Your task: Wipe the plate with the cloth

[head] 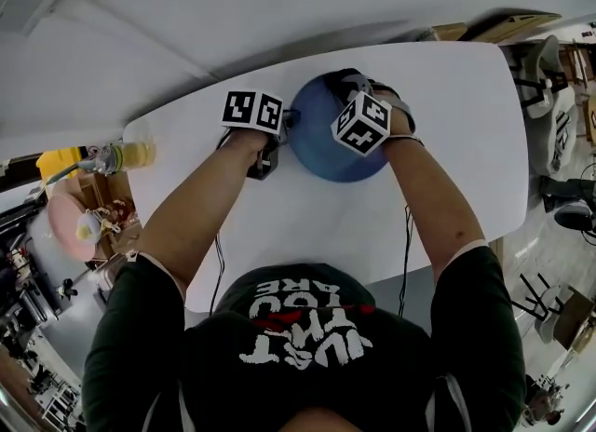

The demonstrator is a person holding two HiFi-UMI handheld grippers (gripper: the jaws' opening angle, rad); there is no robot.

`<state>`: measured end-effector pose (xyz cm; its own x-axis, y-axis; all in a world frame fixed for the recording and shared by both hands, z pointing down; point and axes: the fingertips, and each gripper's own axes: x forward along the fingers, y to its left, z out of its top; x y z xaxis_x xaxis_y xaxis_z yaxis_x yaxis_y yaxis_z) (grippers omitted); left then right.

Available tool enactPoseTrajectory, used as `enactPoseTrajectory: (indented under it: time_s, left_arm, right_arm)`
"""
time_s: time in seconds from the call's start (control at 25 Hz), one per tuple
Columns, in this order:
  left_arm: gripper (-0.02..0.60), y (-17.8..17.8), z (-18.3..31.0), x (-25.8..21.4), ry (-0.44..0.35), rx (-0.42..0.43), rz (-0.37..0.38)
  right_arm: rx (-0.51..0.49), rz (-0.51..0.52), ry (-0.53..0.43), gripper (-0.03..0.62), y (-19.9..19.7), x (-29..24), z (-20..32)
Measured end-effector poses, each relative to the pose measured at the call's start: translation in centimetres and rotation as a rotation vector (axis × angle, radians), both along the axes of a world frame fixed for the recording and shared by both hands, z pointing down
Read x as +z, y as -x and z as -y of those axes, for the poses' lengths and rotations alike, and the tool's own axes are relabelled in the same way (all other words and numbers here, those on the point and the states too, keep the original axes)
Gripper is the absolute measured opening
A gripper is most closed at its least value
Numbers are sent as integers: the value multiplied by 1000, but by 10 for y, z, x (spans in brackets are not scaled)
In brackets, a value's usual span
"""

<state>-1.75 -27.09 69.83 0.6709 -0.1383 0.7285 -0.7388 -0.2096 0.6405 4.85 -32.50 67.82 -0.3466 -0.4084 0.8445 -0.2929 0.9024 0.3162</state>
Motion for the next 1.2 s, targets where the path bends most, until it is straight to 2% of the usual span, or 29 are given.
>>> enactPoseTrajectory:
  time_s: [0.12,0.24,0.44,0.6,0.76,0.88,1.04,1.2]
  left_arm:
    - [18,2,0,0,35,-86,-58]
    - [20,3,0,2,52,-164,-95]
    - [28,5,4,3,45,-271,-128]
    - [32,4,5,2,22,-297,-129]
    - [40,2,5,1,6,-309,-129]
    - [43,3,5,1,-6,-315,-127]
    - [44,3,5,1,-16,-310,-118]
    - [44,1,5,1,-17,-293,-105]
  right_arm:
    - [31,-76,24,51,-26,2,-3]
    - [42,-141,97,51,-53,5,-16]
    - [-8,-195,283,51,-83,5,-61]
    - [-59,-178,448,51,-87,3,-109]
    - [-138,-155,561,51,-73,0,-158]
    - [-219,-136,606,51,-49,0,-193]
    - [-304,-81,616,51,-3,0,-222]
    - [-311,4,568,51,47,0,-215]
